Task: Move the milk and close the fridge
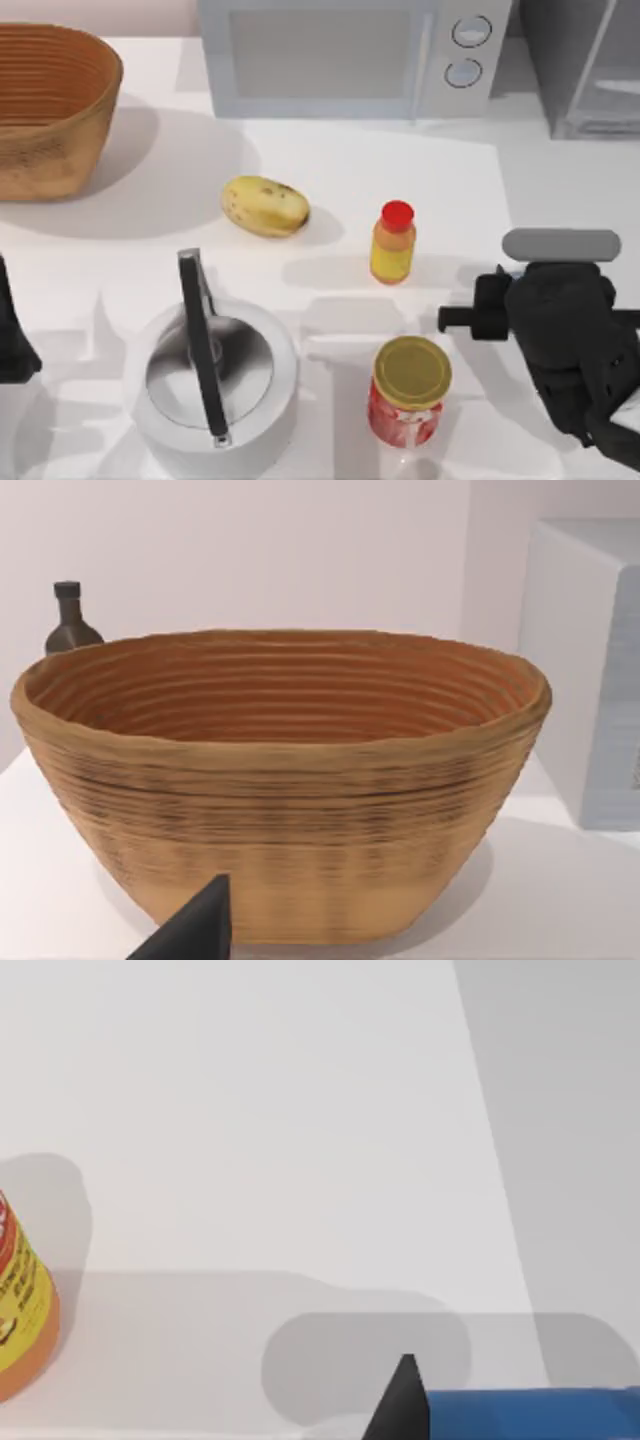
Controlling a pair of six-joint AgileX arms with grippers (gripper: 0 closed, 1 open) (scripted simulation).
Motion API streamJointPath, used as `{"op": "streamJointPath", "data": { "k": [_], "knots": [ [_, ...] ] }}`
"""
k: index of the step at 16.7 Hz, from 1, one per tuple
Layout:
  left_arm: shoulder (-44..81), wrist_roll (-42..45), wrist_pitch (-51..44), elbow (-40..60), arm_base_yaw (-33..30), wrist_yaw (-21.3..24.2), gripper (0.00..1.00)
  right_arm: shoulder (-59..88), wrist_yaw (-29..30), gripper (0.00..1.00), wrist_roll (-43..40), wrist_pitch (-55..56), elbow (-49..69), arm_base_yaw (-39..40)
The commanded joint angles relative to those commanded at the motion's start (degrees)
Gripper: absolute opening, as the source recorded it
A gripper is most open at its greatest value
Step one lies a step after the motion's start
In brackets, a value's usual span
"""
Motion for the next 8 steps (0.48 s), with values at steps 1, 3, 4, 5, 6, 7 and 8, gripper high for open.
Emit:
{"op": "streamJointPath", "data": {
  "k": [1,3,4,5,6,7,8],
  "knots": [
    [0.00,0.00,0.00,0.00,0.00,0.00,1.00,0.00,0.00,0.00,0.00,0.00,0.00,0.00],
    [0.00,0.00,0.00,0.00,0.00,0.00,1.00,0.00,0.00,0.00,0.00,0.00,0.00,0.00],
    [0.00,0.00,0.00,0.00,0.00,0.00,1.00,-0.08,0.03,0.00,0.04,0.00,0.01,0.02],
    [0.00,0.00,0.00,0.00,0.00,0.00,1.00,-0.27,0.03,0.00,0.04,-0.20,0.09,-0.02],
    [0.00,0.00,0.00,0.00,0.00,0.00,1.00,-1.02,0.00,0.00,0.04,-0.97,0.29,-0.10],
    [0.00,0.00,0.00,0.00,0.00,0.00,1.00,-2.07,-0.06,0.00,0.04,-2.09,0.59,-0.13],
    [0.00,0.00,0.00,0.00,0.00,0.00,1.00,-3.18,-0.06,0.00,0.02,-3.58,0.91,-0.13]
  ]
}}
